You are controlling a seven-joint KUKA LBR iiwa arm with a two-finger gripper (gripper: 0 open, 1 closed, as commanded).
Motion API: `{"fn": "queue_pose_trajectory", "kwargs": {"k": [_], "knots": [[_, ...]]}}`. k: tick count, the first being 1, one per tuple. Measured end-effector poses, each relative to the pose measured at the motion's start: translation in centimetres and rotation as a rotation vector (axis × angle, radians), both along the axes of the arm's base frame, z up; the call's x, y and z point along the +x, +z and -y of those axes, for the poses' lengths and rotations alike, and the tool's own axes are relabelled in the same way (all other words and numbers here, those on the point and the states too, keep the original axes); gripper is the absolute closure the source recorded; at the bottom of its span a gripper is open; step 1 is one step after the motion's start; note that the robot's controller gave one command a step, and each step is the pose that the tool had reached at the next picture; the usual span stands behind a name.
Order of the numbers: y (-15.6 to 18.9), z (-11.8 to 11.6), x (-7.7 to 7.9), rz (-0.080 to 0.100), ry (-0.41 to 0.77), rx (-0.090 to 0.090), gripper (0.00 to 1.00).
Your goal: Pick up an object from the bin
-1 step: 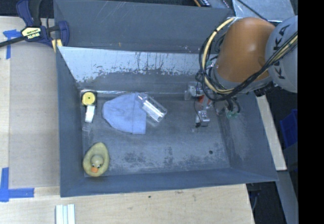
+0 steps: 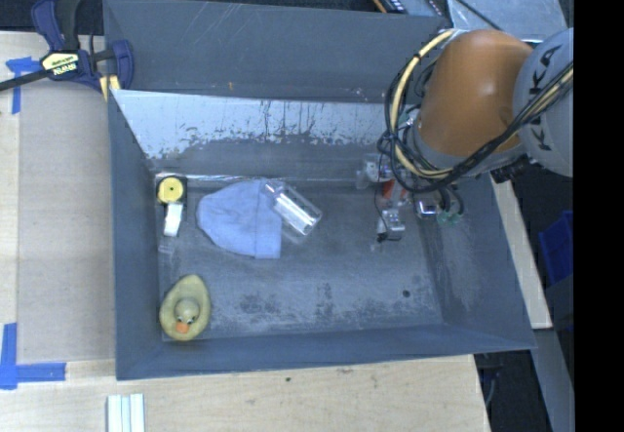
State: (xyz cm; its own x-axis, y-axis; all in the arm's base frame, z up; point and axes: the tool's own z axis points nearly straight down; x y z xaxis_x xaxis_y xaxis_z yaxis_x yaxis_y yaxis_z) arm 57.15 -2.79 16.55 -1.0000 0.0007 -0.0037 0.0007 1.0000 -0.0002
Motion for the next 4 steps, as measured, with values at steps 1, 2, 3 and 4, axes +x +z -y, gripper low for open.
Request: {"fn": "queue_pose_trajectory", "kwargs": {"k": [1, 2, 3, 4], "knots": [[-0.1, -0.2, 0.0, 0.0, -0.003, -0.001, 0.0], [5.0, -0.6, 1.1, 0.0, 0.015, 0.002, 0.0], [-0.7, -3.0, 4.1, 0.009, -0.084, 0.0, 0.0], [-5.6, -5.8, 1.9, -0.002, -0.028, 0.003, 0.0]]}}
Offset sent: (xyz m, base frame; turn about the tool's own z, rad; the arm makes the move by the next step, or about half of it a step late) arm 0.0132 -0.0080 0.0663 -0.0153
